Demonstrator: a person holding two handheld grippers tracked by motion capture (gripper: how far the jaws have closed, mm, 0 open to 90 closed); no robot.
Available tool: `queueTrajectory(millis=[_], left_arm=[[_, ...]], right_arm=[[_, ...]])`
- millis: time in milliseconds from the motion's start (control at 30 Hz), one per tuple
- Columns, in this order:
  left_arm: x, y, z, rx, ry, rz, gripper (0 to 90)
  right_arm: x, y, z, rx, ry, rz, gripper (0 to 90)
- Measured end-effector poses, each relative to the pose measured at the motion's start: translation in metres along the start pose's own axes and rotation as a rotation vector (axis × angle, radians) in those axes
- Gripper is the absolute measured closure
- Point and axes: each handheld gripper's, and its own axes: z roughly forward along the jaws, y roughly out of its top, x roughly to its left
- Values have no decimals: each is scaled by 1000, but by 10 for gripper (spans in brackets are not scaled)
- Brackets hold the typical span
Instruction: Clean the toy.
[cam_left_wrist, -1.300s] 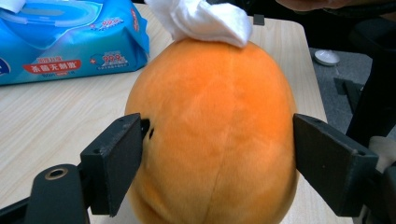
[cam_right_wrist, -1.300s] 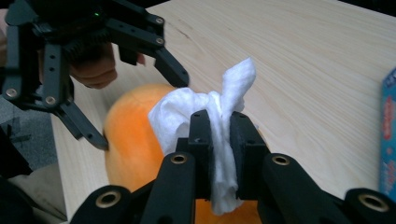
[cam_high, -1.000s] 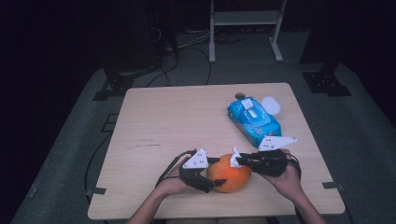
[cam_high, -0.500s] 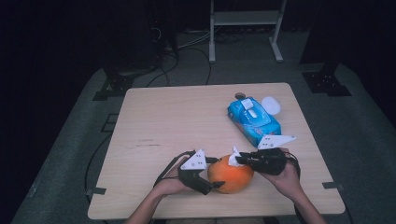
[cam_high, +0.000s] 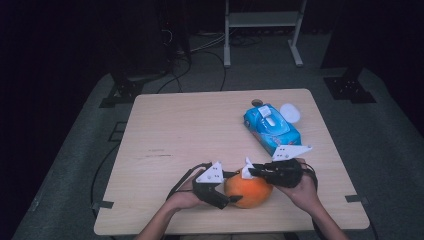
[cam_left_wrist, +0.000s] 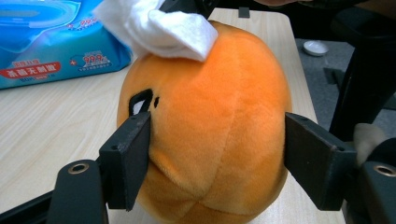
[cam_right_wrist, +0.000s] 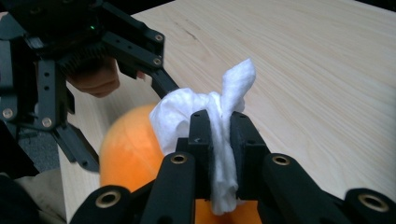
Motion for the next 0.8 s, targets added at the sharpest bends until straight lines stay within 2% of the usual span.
queueTrajectory(millis=[233, 333, 500, 567, 700, 800], left_arm=[[4, -7, -5, -3, -4, -25, 273], [6, -9, -5, -5, -2, -34, 273], [10, -12, -6, -8, -6, -46, 273], [13, -14, -6, -13, -11, -70, 273], [17, -15, -7, -15, -15, -81, 276], [17, -16, -7, -21, -15, -89, 276]], right_arm=[[-23, -18, -19, 1, -36, 80, 793], [-23, -23, -25, -1, -46, 89, 796], [-12, -19, -29, -19, -52, 51, 796], [-15, -21, -28, -18, -46, 68, 796], [-26, -27, -30, -11, -48, 107, 795], [-27, -29, -33, -9, -48, 109, 796]])
